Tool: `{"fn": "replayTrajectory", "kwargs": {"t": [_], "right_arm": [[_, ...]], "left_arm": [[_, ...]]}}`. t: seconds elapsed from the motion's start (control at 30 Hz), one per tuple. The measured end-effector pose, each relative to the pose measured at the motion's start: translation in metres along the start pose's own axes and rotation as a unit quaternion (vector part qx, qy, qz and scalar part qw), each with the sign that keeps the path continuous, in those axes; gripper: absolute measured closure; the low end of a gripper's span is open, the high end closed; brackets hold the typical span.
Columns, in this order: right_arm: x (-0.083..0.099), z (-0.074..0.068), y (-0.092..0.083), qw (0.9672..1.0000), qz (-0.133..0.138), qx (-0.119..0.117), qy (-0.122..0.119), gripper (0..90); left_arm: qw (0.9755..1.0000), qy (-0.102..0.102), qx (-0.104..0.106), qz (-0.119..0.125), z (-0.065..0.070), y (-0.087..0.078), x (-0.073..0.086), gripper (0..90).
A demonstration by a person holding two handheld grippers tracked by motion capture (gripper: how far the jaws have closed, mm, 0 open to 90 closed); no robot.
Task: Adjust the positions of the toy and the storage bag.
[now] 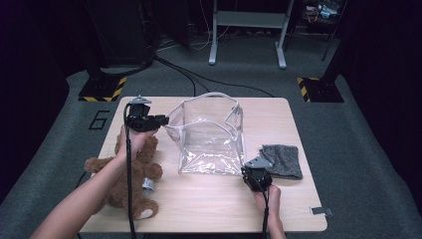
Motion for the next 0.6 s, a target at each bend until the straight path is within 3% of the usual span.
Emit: {"fn": "replayTrajectory", "kwargs": {"t": [0.03, 0.13, 0.23, 0.37, 0.43, 0.47, 0.6], "right_arm": [[0.002, 0.001, 0.001, 0.9998, -0.007, -0.009, 0.015, 50.8], [0.004, 0.003, -0.004, 0.9997, 0.002, -0.011, 0.021, 31.8], [0.005, 0.005, -0.014, 0.9996, 0.016, -0.012, 0.023, 19.6], [0.010, 0.009, -0.031, 0.9985, 0.031, -0.010, 0.044, 13.0], [0.013, 0.011, -0.035, 0.9984, 0.037, -0.008, 0.043, 11.9], [0.021, 0.016, -0.042, 0.9983, 0.034, 0.001, 0.048, 6.5], [0.041, 0.032, -0.054, 0.9975, 0.029, 0.027, 0.058, 0.4]], "left_arm": [[0.9999, -0.010, -0.007, 0.004, -0.003, -0.003, -0.001, 55.1], [0.9995, -0.003, -0.030, 0.009, -0.010, -0.011, -0.001, 38.5], [0.9987, -0.004, -0.048, 0.015, -0.016, -0.021, 0.002, 29.6], [0.9978, -0.009, -0.061, 0.025, -0.021, -0.033, 0.009, 20.2], [0.9973, -0.008, -0.067, 0.027, -0.022, -0.037, 0.012, 17.2], [0.9967, -0.007, -0.075, 0.031, -0.024, -0.044, 0.017, 15.8], [0.9957, -0.010, -0.085, 0.034, -0.029, -0.053, 0.024, 12.9]]}}
Point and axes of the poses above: each handheld gripper's, and its own axes: y roughly forward along the jaws, x roughly out of its underside, z roughly to its right, the point moved 8 cm from there along y, roughly forward along the jaws, and after that the axes turned 2 degrees about y, right-handed, at the moved point
